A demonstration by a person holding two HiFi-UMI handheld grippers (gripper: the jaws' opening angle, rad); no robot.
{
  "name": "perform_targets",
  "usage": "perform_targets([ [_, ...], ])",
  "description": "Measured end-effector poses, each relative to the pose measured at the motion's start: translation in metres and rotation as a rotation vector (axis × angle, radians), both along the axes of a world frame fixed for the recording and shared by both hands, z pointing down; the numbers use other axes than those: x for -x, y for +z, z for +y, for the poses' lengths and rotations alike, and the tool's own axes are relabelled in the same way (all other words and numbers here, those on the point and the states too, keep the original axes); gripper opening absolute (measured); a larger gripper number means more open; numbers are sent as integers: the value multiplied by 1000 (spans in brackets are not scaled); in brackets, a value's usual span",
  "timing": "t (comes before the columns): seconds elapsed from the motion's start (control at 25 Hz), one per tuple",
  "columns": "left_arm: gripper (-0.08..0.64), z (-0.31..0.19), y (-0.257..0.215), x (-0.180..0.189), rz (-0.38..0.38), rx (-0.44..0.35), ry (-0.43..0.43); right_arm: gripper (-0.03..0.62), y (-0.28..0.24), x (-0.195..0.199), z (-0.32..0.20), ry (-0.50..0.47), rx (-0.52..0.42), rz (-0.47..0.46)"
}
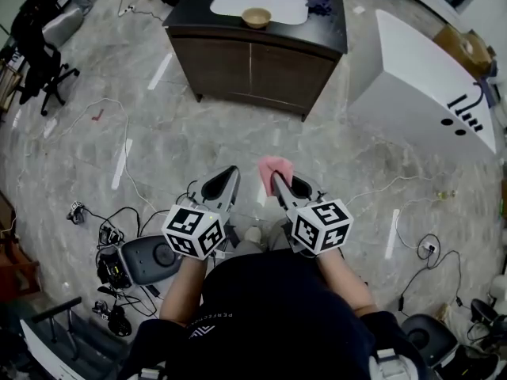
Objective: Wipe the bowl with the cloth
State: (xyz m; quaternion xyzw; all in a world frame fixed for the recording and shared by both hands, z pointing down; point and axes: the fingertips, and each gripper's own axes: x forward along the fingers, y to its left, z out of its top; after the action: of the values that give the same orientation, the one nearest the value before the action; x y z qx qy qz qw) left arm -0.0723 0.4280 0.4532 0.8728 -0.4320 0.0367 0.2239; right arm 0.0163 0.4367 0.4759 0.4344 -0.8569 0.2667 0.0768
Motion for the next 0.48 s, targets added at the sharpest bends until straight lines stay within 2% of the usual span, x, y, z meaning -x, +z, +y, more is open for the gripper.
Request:
perform_targets([
  [0.28,8,-29,1,-9,-16,-17,7,48,2,-11,-42,4,5,-37],
  [0.48,8,-67,2,-35,-56,-29,42,48,-4,-28,-85,-32,-7,-45],
])
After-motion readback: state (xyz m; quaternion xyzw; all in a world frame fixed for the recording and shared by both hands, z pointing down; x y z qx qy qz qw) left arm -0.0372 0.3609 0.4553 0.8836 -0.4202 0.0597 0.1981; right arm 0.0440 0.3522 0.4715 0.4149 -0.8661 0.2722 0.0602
